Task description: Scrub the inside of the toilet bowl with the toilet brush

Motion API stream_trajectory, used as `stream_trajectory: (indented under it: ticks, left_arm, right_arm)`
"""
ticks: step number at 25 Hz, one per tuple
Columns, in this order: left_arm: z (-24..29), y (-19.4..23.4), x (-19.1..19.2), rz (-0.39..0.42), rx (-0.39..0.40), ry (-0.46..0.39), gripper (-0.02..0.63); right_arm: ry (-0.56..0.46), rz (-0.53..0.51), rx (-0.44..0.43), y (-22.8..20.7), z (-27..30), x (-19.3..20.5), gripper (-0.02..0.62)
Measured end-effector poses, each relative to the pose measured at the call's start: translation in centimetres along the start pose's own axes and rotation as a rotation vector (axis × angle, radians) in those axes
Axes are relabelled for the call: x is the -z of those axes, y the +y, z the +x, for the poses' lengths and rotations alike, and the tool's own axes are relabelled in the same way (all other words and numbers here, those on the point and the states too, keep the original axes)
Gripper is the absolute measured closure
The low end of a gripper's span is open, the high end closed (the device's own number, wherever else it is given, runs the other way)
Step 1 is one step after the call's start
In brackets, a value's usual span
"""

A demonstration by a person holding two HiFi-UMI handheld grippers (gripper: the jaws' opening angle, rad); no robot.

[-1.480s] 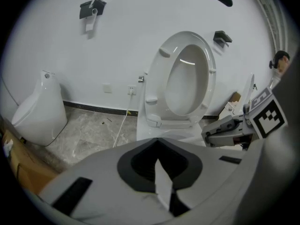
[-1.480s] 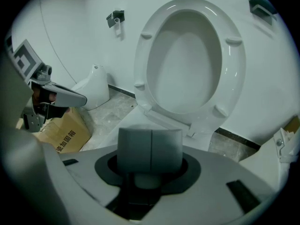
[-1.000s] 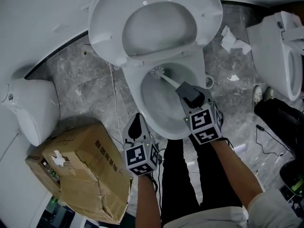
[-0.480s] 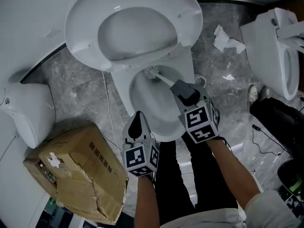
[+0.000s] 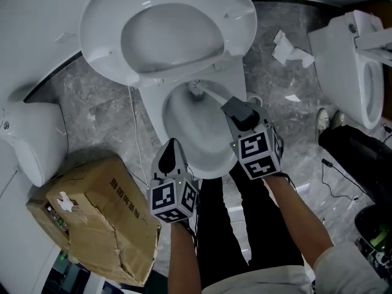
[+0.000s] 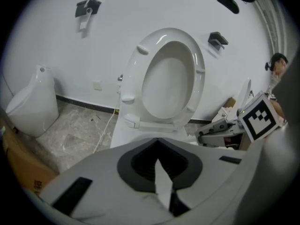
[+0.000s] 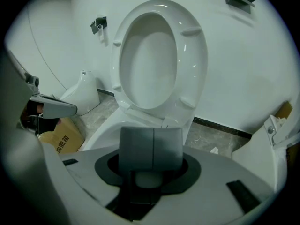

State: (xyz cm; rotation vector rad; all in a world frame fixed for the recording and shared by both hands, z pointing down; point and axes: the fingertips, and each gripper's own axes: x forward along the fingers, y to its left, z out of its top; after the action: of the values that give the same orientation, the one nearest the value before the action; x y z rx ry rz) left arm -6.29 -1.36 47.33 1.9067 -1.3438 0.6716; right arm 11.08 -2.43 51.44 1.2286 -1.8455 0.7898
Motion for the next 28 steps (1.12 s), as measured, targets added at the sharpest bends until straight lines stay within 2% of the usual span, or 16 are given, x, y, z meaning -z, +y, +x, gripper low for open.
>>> stream_trajectory:
  ticks: [3, 16, 21, 28]
  left_arm:
    - [0.1, -0.1, 0.1, -0.024, 0.0, 0.002, 0.586]
    - [0.6, -3.3, 0.5, 0.001, 0.08, 0.026, 0.584]
    - [0.7, -3.7, 0.2, 0.039, 0.099, 0.031, 0.584]
    - [0.6, -3.3, 1.6, 0.056, 0.12, 0.101, 0.584]
  right_arm:
    - [0.008, 0.012, 0.008, -0.2, -0.3, 0.3, 0.422]
    - [0.047, 0.028, 0.037, -2.0, -1.6, 1.6, 0.422]
    - [0.045, 0.065, 0.052, -2.3, -1.8, 2.1, 0.422]
    - [0.068, 0.085, 0.084, -2.5, -2.9, 3.1, 0.422]
